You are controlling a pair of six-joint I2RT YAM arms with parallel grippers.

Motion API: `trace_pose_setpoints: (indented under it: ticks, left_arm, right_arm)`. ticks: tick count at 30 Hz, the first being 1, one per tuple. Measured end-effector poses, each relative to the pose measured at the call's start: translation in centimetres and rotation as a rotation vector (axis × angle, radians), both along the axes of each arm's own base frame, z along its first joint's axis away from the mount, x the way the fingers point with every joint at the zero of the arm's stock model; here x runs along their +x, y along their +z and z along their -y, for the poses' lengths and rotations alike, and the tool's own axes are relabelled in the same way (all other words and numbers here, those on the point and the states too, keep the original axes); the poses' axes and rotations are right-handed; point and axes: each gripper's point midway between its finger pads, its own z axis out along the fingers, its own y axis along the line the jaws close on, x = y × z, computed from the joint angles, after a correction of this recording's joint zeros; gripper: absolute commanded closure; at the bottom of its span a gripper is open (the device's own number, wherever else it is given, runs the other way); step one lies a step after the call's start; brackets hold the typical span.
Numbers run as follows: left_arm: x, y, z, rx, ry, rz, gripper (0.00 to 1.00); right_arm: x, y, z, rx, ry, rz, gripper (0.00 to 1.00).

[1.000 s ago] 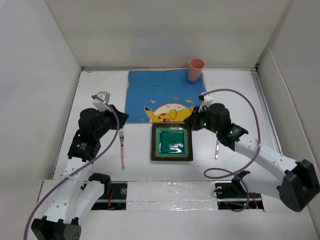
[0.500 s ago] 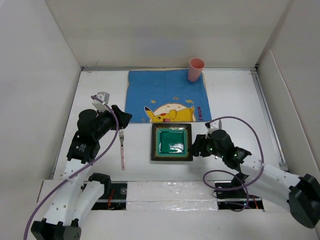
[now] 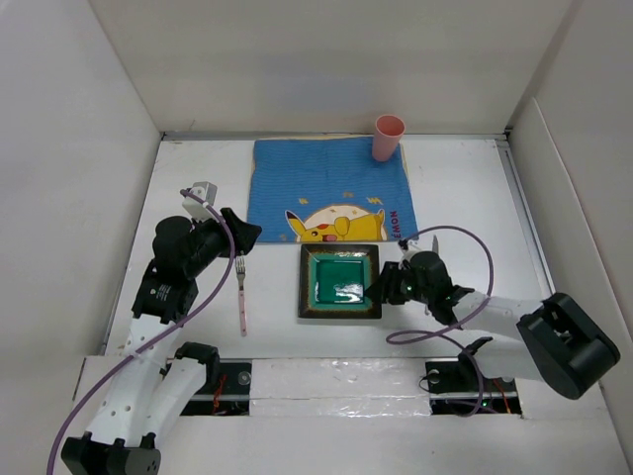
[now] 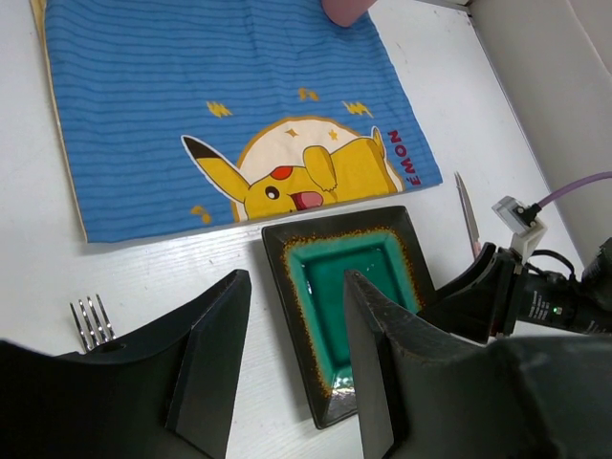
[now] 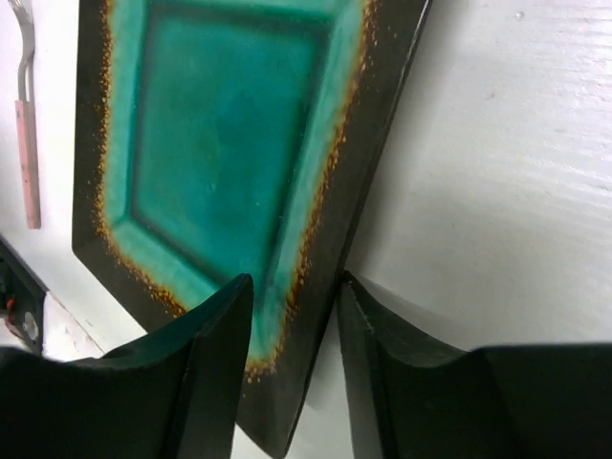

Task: Set the dinner table for one person

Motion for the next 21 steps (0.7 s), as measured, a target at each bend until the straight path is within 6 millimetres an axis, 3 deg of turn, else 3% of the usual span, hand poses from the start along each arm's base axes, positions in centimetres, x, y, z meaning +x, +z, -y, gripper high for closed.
trace_pose_setpoints:
  ticks: [4,8,10,15,18,19,21]
  left_arm:
    - [0.0,0.0,0.0,0.0,0.0,0.0,0.6]
    - [0.0,0.0,0.0,0.0,0.0,0.0,0.6]
    - [0.0,0.0,0.0,0.0,0.0,0.0,0.6]
    - [0.0,0.0,0.0,0.0,0.001,0.001,0.6]
    - [0.0,0.0,0.0,0.0,-0.001,0.001,0.6]
    - [0.0,0.0,0.0,-0.001,-0.001,0.001,0.6]
    - [0.0,0.0,0.0,0.0,-0.001,0.001,0.6]
  right_arm:
    - [0.5,-0.4,0.0,0.034,-0.015,-0.004,0.7]
    - [0.7,-0.6,0.1,0.076,-0.048,-0.033,0.95]
    - [0.5,-0.6,0.1,0.084,-0.049,-0.037,1.0]
    - [-0.2,0.9,0.2,0.107,-0.032,-0.02,1.0]
    - [-0.6,3.6,-0.1,0.134,-0.013,0.032,1.0]
    - [-0.6,3.6,-0.1,0.134,-0.013,0.032,1.0]
    - [-0.2,6.3,-0.4,0.145,-0.01,0.083,1.0]
